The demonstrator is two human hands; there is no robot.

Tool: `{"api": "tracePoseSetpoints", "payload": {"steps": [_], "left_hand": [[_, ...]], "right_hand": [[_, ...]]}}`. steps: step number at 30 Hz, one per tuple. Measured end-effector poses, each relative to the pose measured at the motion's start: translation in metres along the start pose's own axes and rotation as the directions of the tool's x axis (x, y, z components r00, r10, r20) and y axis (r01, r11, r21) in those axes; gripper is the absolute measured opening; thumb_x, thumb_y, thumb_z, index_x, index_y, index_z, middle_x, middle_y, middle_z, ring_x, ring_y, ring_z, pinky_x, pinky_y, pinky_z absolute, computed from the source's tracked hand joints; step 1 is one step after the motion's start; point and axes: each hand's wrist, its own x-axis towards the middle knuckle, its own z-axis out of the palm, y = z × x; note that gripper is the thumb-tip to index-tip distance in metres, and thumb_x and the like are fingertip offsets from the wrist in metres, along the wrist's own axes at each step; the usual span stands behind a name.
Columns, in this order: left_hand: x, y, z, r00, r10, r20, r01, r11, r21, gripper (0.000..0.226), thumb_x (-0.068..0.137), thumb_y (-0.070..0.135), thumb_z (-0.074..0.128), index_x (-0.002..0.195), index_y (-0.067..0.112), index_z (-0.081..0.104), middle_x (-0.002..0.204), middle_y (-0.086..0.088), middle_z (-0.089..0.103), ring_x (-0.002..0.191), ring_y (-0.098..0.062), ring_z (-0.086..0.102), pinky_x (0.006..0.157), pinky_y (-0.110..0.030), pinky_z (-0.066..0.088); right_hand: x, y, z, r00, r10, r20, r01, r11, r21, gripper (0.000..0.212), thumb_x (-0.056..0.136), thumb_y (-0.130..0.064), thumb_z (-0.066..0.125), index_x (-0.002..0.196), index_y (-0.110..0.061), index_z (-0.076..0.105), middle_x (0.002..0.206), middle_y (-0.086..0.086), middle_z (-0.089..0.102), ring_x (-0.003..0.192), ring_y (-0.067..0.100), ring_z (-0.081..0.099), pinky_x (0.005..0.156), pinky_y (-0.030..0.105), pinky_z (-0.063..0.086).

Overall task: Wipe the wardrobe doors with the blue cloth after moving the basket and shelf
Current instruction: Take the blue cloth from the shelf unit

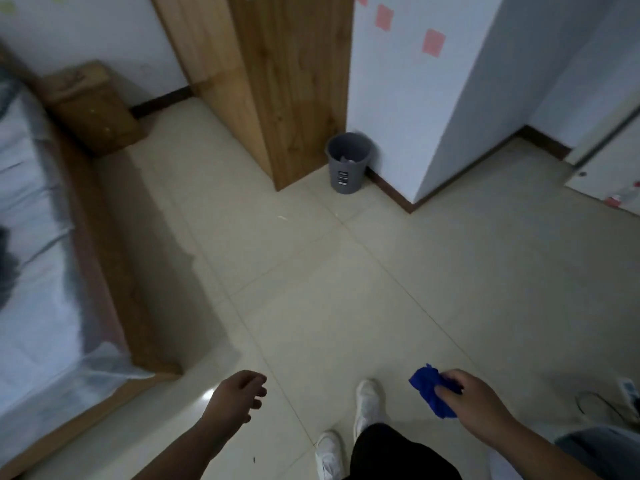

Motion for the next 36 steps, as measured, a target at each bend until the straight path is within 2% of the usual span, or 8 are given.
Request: {"api": "tracePoseSetpoints", "payload": {"steps": [6, 10, 16, 22, 28, 36], "left_hand": [[0.029, -0.004, -0.035, 0.986, -0.101, -0.132, 0.086, 0.989, -0.118, 0.015, 0.099, 0.026, 0.065, 0.093, 0.019, 0.077, 0.086, -0.003, 0.080, 0.073, -0.020, 0.070, 0.061, -0.031, 0.048], [0.045, 0.010, -0.056, 0.963, -0.156, -0.218, 0.114, 0.974, -0.195, 0.015, 0.100, 0.027, 0.064, 0.095, 0.021, 0.077, 0.087, -0.002, 0.080, 0.076, -0.023, 0.072, 0.062, -0.032, 0.050], [0.064, 0.028, -0.080, 0.939, -0.235, -0.253, 0.130, 0.919, -0.371, 0.016, 0.101, 0.026, 0.064, 0.098, 0.017, 0.076, 0.093, -0.008, 0.079, 0.075, -0.023, 0.070, 0.063, -0.032, 0.048], [0.106, 0.031, -0.121, 0.917, -0.308, -0.253, 0.162, 0.868, -0.469, 0.016, 0.101, 0.026, 0.064, 0.099, 0.016, 0.076, 0.095, -0.009, 0.078, 0.076, -0.024, 0.069, 0.063, -0.032, 0.047], [0.190, 0.045, -0.202, 0.927, -0.300, -0.224, 0.162, 0.861, -0.482, 0.016, 0.102, 0.026, 0.063, 0.100, 0.014, 0.073, 0.098, -0.012, 0.077, 0.078, -0.025, 0.068, 0.064, -0.031, 0.047], [0.299, 0.129, -0.334, 0.951, -0.162, -0.263, 0.050, 0.921, -0.385, 0.017, 0.102, 0.036, 0.061, 0.100, 0.026, 0.075, 0.092, 0.001, 0.079, 0.081, -0.022, 0.073, 0.060, -0.031, 0.054]], "right_hand": [[0.082, -0.066, -0.001, 0.995, -0.026, 0.096, 0.033, 0.997, -0.070, 0.005, 0.092, -0.025, 0.065, 0.095, -0.022, 0.066, 0.091, -0.004, 0.071, 0.084, 0.013, 0.068, 0.078, 0.036, 0.053], [0.138, -0.131, -0.001, 0.983, -0.095, 0.156, 0.114, 0.986, -0.120, 0.006, 0.089, -0.030, 0.065, 0.094, -0.027, 0.065, 0.088, -0.008, 0.072, 0.081, 0.009, 0.068, 0.076, 0.032, 0.054], [0.202, -0.274, -0.003, 0.936, -0.280, 0.214, 0.319, 0.932, -0.174, 0.002, 0.086, -0.032, 0.064, 0.088, -0.031, 0.065, 0.083, -0.010, 0.072, 0.077, 0.006, 0.068, 0.068, 0.028, 0.053], [0.255, -0.417, 0.029, 0.882, -0.401, 0.247, 0.447, 0.879, -0.168, 0.005, 0.086, -0.035, 0.065, 0.089, -0.037, 0.062, 0.090, -0.015, 0.069, 0.083, 0.004, 0.065, 0.068, 0.026, 0.049], [0.305, -0.500, 0.065, 0.890, -0.387, 0.240, 0.442, 0.863, -0.247, 0.008, 0.086, -0.034, 0.064, 0.094, -0.034, 0.063, 0.090, -0.015, 0.069, 0.084, 0.006, 0.066, 0.072, 0.029, 0.052], [0.351, -0.526, 0.062, 0.952, -0.246, 0.182, 0.296, 0.891, -0.344, 0.005, 0.089, -0.033, 0.067, 0.089, -0.030, 0.063, 0.087, -0.010, 0.070, 0.081, 0.009, 0.066, 0.077, 0.036, 0.054]]}}
